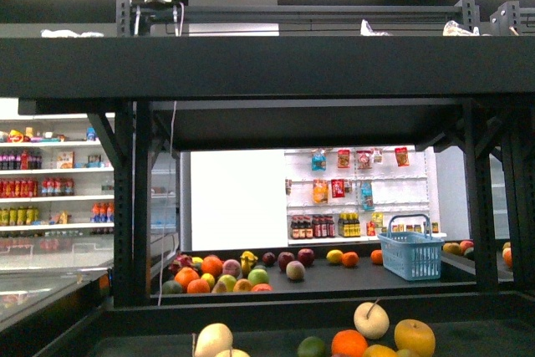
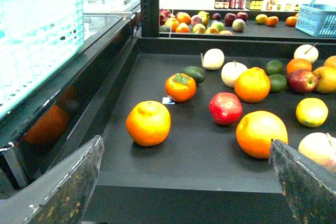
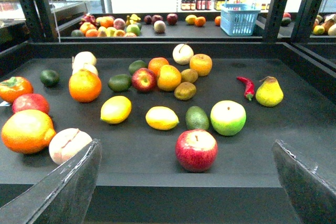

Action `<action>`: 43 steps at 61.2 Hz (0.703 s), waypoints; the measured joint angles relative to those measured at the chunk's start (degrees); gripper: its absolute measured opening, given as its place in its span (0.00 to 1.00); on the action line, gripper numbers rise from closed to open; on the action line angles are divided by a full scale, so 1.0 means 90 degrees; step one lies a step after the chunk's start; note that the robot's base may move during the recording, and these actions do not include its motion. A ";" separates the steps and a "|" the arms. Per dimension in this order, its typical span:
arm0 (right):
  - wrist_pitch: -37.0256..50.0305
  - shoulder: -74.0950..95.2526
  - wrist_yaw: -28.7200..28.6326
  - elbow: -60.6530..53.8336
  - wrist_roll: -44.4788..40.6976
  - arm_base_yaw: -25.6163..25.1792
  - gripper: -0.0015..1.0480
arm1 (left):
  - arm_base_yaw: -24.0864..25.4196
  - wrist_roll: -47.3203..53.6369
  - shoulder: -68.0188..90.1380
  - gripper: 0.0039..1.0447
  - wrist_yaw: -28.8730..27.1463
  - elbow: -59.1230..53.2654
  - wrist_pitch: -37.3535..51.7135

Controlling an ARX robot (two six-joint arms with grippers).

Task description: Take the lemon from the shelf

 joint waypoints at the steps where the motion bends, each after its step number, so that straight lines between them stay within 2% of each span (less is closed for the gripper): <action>1: 0.0000 0.0000 -0.0002 0.0000 0.0002 0.0000 0.93 | 0.0000 0.0000 0.0002 0.93 0.0005 0.0000 -0.0002; 43: 0.0002 0.0000 0.0000 0.0000 0.0005 0.0000 0.93 | 0.0000 -0.0002 0.0002 0.93 0.0002 0.0000 0.0000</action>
